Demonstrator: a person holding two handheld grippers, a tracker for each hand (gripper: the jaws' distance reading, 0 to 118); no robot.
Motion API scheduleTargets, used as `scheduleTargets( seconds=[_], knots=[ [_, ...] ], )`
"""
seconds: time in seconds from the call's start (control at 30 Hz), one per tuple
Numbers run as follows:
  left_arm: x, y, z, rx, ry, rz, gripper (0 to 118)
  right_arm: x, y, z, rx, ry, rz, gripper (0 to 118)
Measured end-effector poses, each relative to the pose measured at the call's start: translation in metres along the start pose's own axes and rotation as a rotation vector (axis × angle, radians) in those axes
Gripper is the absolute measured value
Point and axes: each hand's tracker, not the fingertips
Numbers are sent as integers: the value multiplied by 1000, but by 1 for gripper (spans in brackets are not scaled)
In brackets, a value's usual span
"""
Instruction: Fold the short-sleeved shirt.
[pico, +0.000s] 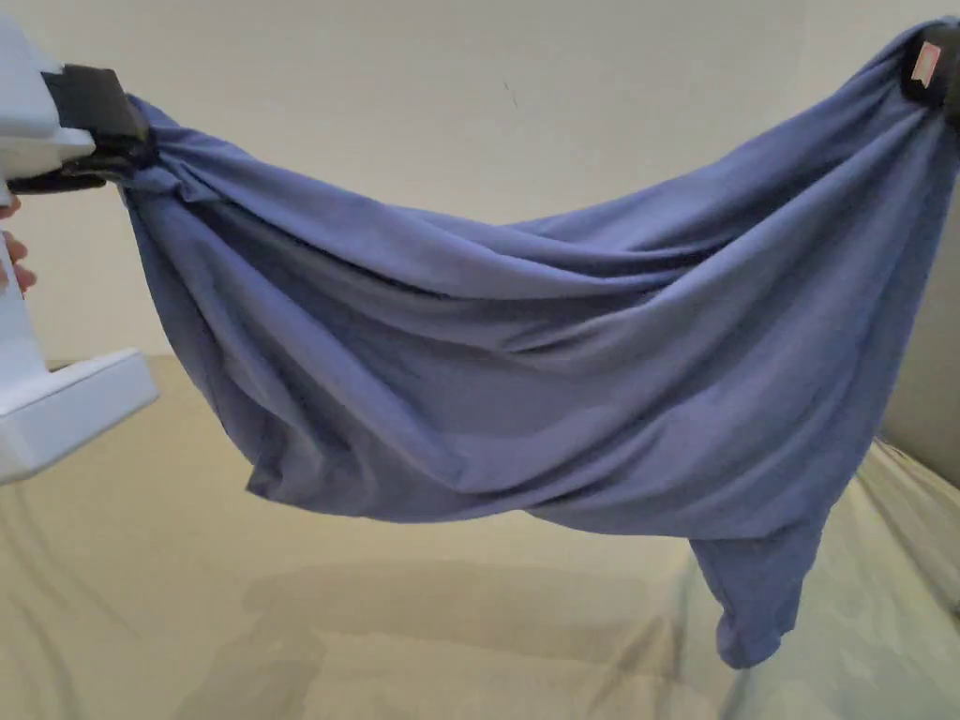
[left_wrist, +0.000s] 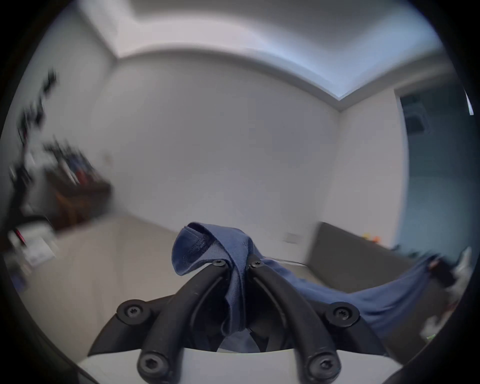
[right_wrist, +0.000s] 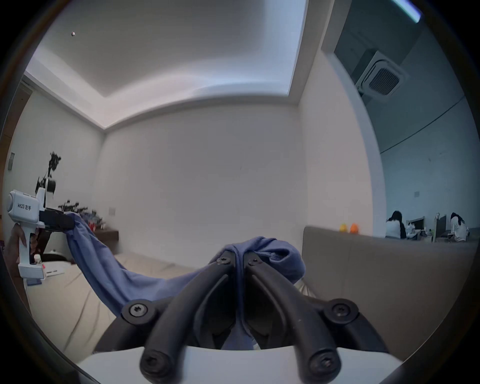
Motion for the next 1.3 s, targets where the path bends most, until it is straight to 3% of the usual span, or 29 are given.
scheduleTargets(
  seconds=[0.13,0.17,0.37,0.47,0.73,0.87,1.0,1.1,1.23,1.27,1.3],
  knots=[
    [1,12,-6,85,182,-159,7,3,21,1,60,-40,-20,4],
    [1,11,-5,79,180,-172,7,0,25,3,93,-47,18,4],
    [-7,-7,-9,27,114,-86,6,-11,18,-6,77,-17,-9,4],
    [-2,-25,-31,-47,119,-116,6,-16,-3,-26,55,-12,1,4],
    [-7,-71,-128,-147,82,15,6,-6,-77,-115,-4,-33,-28,4],
    [-14,-90,-168,-187,85,33,6,5,-116,-149,-1,-55,-136,4],
    [-24,-104,-193,-199,35,105,6,6,-150,-163,2,-70,-114,4],
    [-21,-122,-205,-259,52,27,6,4,-178,-165,-43,-52,-132,4],
    [-19,-143,-205,-298,27,32,6,0,-198,-164,-89,-44,-109,4],
    [-19,-148,-204,-311,5,23,6,-1,-205,-163,-148,-56,-147,4],
    [-17,-152,-203,-332,9,24,6,-2,-203,-160,-110,-41,-84,4]
  ],
)
